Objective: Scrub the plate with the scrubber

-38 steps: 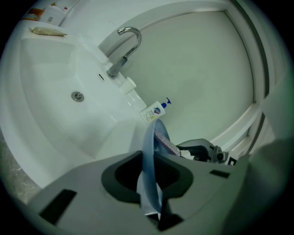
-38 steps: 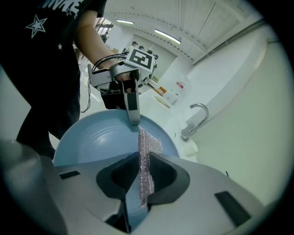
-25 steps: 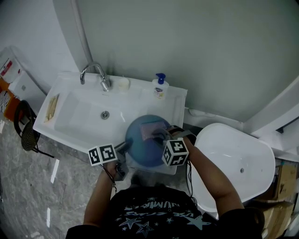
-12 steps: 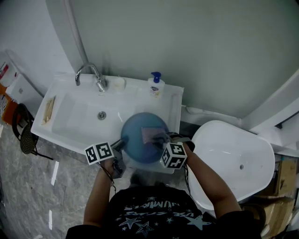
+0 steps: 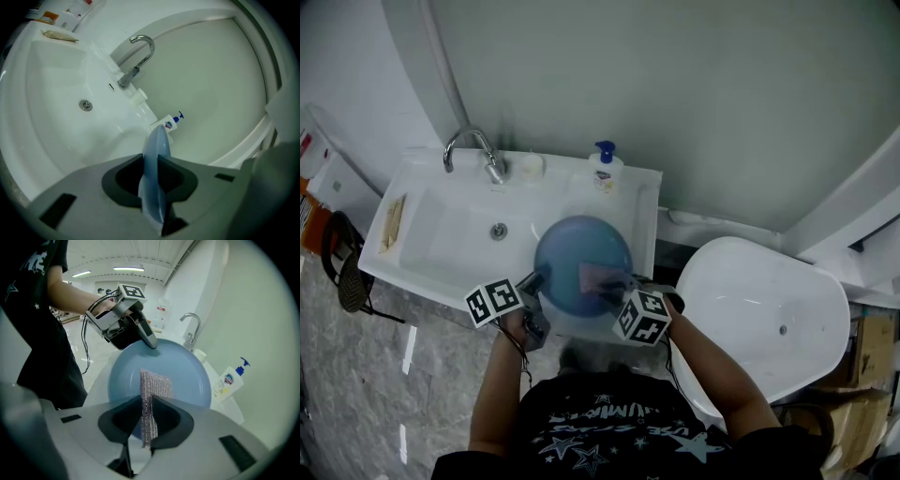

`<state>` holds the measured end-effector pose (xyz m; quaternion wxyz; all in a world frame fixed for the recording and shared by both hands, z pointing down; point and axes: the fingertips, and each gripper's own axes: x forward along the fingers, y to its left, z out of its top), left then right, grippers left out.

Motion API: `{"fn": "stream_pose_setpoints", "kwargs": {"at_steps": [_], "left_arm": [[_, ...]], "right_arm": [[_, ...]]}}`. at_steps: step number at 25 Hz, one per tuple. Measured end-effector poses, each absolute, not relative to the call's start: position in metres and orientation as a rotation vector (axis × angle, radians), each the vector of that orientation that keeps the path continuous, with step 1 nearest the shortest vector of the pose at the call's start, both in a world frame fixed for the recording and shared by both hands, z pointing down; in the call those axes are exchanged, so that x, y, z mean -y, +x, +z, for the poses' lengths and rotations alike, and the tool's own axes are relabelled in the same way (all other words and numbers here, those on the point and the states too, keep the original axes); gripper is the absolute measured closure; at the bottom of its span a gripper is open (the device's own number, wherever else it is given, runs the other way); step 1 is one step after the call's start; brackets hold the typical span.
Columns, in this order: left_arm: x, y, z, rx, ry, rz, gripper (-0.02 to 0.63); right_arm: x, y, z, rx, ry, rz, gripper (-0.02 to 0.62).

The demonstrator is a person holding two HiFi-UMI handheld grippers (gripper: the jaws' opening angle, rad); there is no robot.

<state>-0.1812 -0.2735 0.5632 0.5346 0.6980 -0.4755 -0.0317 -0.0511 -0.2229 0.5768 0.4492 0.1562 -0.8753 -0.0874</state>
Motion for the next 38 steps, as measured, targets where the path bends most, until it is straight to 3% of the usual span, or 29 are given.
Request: {"fn": "stream_pose_setpoints", "kwargs": {"at_steps": [25,38], "left_arm": [[0.265,-0.191,0.575,1.180,1.602,-0.104,0.537],[0.257,-0.174,0.585,1.109,1.636,-0.031,0.537]], "right_arm": [[0.183,-0.091,0.542,2.468,0.336,0.127,0.517],[0.225,-0.058,0.513,2.490,0.603,0.016,0.517]]}}
